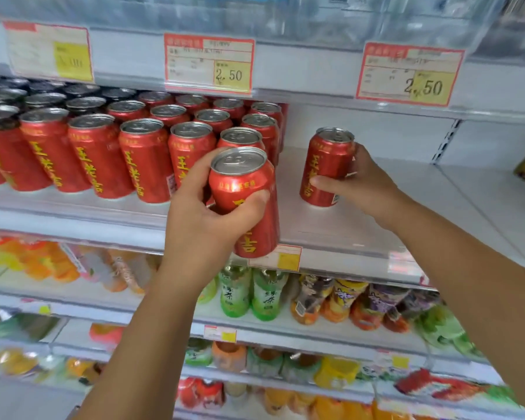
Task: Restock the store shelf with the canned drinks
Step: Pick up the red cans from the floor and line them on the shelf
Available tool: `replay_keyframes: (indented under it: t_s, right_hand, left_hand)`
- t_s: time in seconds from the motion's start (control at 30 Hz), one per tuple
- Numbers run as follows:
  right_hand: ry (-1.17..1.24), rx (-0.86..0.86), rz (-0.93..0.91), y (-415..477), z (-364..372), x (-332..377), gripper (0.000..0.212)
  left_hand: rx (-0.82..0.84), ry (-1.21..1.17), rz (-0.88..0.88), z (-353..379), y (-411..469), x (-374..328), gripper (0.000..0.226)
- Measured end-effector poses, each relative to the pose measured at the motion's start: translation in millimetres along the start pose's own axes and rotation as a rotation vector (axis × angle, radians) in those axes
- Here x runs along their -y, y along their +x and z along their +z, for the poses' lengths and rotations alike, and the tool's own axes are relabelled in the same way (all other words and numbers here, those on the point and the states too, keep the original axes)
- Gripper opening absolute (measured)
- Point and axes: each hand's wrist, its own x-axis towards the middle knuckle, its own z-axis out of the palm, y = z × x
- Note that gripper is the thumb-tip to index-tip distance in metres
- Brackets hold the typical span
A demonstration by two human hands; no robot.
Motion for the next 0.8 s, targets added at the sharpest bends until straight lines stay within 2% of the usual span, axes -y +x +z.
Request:
replay_keyframes:
  t_s: [0.17,0.4,0.53,0.8]
  right_hand:
    - [-0.049,0.036,0.015,30.3,-6.9,-5.7,0.080]
    - [-0.058,-0.020,-0.026,70.9,6.5,-10.4,0.067]
    - [-0.074,-0.073,-0.023,95.5,14.7,-17.6,0.065]
    - [-0.123,-0.142,-0.041,130.7,31.6,-30.5,0.058]
  left_hand:
    - [-0.022,0.041,-0.007,3.0,-7.4,-3.5,0.051]
    - [-0.006,0.052,-0.033,-1.3,3.6,-1.1,0.052]
    - [0.034,0.068,0.003,-3.5,15.7,0.7,0.045]
    - [0.070,0.062,0.077,0.1,21.8,7.9,0.051]
